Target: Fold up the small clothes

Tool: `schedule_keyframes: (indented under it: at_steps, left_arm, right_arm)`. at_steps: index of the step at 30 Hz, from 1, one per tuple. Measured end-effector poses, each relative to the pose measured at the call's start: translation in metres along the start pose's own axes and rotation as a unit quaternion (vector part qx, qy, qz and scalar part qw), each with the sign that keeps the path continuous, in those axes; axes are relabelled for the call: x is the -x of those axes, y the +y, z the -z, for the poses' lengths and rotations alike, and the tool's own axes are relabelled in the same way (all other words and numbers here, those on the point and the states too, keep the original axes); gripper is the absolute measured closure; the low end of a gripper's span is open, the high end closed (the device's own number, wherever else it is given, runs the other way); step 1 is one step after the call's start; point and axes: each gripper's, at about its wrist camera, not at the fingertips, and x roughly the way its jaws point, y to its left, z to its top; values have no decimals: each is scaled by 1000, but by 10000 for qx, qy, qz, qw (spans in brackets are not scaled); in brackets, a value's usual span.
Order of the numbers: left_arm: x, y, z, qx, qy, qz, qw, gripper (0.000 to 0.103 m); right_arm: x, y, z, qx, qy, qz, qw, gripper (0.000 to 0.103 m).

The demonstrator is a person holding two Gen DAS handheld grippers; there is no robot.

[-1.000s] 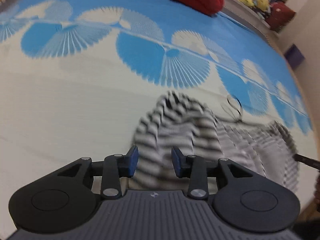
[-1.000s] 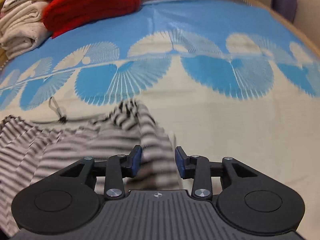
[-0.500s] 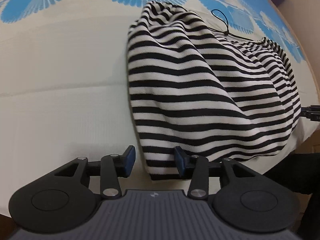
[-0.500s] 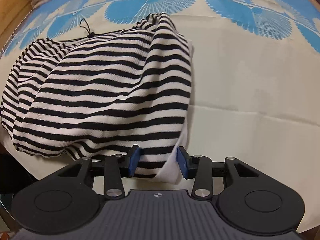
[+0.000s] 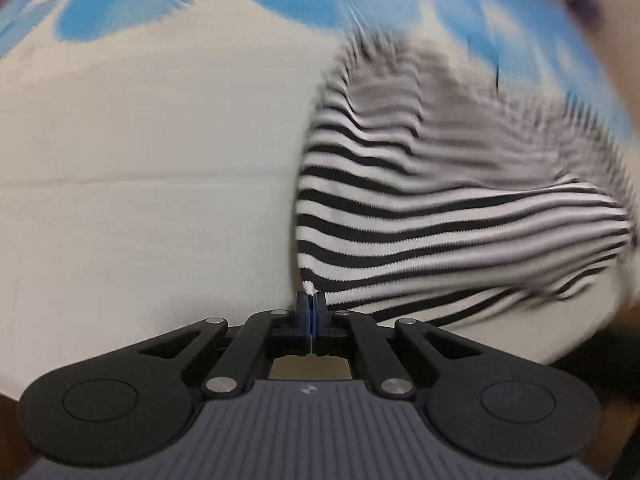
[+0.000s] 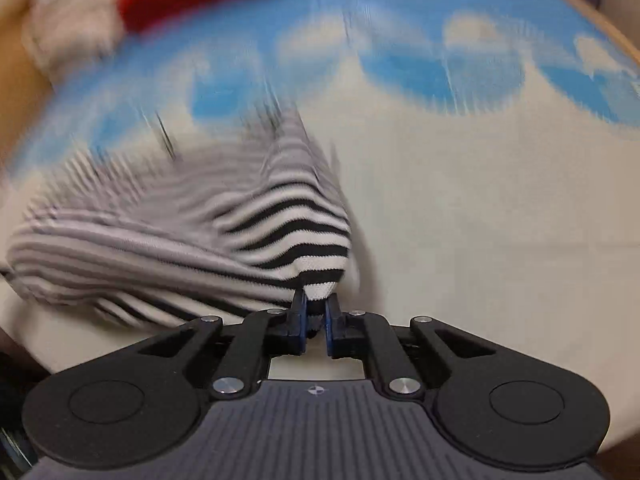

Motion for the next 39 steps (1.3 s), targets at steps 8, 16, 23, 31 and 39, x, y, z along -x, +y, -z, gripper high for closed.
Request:
schedule_keyframes:
  at_steps: [8,16,23,31,39]
  left_arm:
    - [19,-7,-7,131,-391,141,9990,81]
    - [31,-33,-37,51,-1004,320,9944,70]
    - [30,-54,-64,194,-1678,541,9841,70]
    - [10,-81,-103,396,-2138,805,9728,70]
    - [-29,-104,-136,300,-1816,526,9815,70]
  right_arm:
    - [2,11,-2,32,-145,144,9998,90]
    - [-8,11,-20,-181,-429,-185,9987,77]
    - [-19,11,-32,-163,-463,652,9967,78]
    - [4,56,-67,-128,-1908,-288,9811,74]
    - [-62,135,-108,579,-1203,-324,9905,54]
